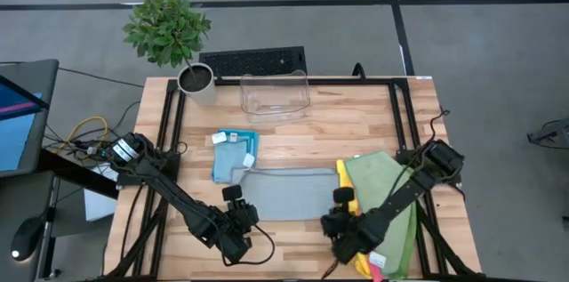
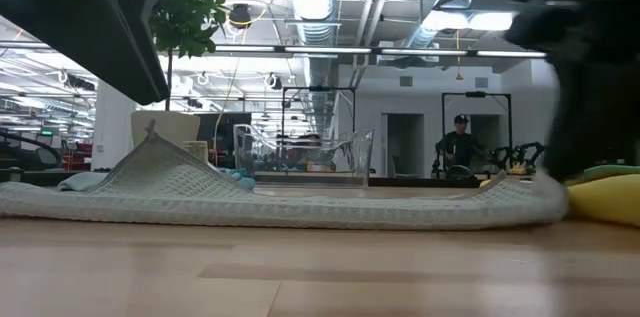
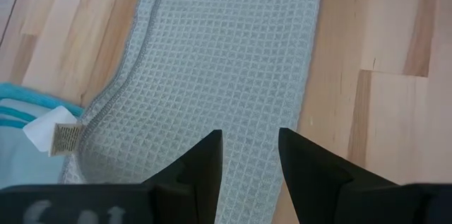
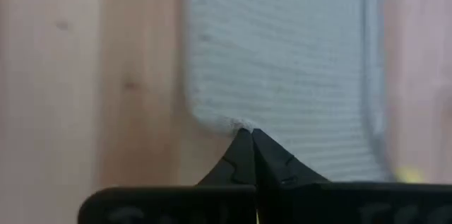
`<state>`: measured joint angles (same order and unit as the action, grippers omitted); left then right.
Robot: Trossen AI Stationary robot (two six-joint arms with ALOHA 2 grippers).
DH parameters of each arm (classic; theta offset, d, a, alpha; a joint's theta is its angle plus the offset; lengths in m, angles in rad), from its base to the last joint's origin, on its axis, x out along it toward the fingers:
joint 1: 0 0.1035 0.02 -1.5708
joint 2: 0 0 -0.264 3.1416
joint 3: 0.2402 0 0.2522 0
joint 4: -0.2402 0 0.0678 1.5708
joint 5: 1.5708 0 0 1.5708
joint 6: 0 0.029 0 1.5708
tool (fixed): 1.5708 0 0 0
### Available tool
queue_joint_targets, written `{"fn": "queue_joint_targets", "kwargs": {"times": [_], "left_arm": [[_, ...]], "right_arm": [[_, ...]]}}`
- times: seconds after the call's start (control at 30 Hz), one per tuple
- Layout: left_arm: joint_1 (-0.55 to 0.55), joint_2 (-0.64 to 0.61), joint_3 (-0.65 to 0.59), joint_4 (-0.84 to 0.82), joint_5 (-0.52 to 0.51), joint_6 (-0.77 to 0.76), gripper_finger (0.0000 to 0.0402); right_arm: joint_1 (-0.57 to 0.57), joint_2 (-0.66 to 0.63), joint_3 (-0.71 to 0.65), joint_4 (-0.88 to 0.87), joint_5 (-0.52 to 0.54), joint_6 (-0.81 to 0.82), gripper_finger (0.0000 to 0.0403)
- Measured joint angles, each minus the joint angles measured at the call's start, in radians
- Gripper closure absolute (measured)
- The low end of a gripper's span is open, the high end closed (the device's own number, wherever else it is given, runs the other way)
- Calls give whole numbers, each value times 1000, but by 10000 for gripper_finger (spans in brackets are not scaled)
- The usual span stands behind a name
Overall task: Fold microfiber towels
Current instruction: Fold the gray microfiber cloth
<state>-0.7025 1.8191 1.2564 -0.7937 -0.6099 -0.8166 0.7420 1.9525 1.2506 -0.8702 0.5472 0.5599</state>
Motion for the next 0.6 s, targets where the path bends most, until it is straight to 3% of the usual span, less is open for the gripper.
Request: {"fn": "queue_joint_targets", "kwargs": {"times": [0.33,0.6], "left_arm": [[0,0,0,-2,-5,19,269],[0,0,0,-3,-1,38,269]], "right_arm": [[-153,0,72,272,16,-385,393],[-205,1,74,542,-120,-539,384]]}}
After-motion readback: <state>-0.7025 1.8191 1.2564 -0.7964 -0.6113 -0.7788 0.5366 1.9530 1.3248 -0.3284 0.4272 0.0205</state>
